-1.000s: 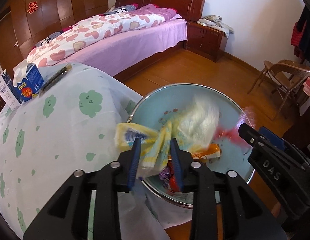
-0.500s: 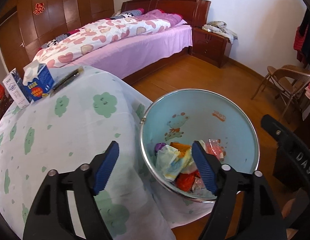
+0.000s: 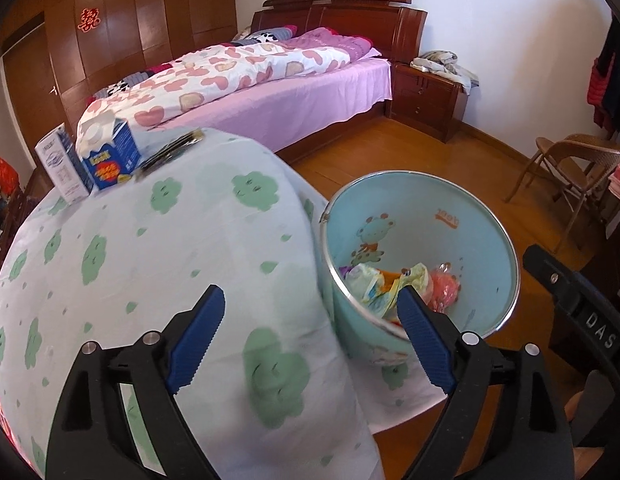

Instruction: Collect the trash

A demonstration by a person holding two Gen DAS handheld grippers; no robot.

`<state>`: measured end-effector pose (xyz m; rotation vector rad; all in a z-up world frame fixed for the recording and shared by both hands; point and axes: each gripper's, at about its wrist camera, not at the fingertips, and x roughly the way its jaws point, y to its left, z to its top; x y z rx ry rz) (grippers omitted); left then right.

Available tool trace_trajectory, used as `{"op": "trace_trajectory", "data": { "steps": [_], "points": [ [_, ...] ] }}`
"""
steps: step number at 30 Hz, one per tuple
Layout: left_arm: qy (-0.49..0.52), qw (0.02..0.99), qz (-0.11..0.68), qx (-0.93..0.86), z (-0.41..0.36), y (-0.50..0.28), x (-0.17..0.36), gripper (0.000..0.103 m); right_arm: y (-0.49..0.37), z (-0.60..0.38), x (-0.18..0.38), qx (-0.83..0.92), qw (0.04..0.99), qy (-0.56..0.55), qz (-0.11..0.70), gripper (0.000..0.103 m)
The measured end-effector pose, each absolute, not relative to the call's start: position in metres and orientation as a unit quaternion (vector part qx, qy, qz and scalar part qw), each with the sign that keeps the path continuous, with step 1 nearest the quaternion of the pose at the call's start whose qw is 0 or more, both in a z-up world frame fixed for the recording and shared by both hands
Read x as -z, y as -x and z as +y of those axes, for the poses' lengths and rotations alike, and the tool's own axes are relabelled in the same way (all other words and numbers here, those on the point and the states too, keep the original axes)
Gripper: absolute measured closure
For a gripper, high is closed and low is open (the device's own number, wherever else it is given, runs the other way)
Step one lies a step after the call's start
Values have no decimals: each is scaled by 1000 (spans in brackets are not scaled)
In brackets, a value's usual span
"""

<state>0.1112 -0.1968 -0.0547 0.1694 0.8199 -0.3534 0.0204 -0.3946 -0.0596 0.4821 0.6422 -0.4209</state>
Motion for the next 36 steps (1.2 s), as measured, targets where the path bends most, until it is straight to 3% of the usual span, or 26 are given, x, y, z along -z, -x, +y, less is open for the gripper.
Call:
{"op": "trace_trajectory", "data": {
  "steps": [24,36],
  "points": [
    [-59,913,359,186,-138,-44,18,11,36,-323,25,161,928,-175,288,12],
    [-57,937,299,171,-127,-28,-11,6,60,-302,0,182,950,-145,210,10]
  ]
}}
